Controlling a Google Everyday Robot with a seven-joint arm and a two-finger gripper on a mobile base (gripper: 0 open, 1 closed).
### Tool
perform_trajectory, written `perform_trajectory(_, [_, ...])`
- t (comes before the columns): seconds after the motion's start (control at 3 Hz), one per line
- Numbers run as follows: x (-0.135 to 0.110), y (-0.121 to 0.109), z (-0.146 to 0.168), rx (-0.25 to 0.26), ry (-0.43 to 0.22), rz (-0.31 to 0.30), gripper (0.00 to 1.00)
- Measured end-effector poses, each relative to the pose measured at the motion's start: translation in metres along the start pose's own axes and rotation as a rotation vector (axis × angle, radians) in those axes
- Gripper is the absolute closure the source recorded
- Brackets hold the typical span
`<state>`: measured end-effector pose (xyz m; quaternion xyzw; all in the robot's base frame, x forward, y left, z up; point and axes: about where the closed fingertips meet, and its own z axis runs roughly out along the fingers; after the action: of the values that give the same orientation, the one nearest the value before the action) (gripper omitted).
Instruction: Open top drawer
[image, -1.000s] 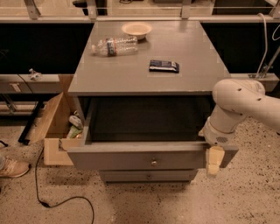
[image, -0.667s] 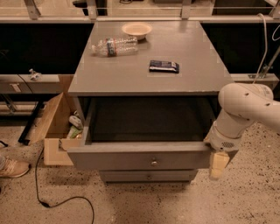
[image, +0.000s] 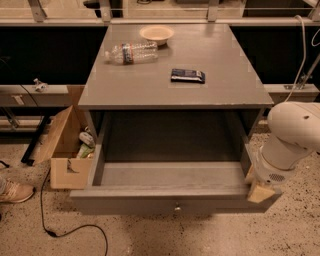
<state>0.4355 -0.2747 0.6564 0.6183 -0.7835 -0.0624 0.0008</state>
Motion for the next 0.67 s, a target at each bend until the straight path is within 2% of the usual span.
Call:
perform_trajectory(0.33, [0.0035,0.0042,-0.0005,0.008,-0.003,0.013,0.69])
perform_trajectory(0.67, [0.0035,0.0042,-0.0005,0.008,-0.003,0.013,0.38])
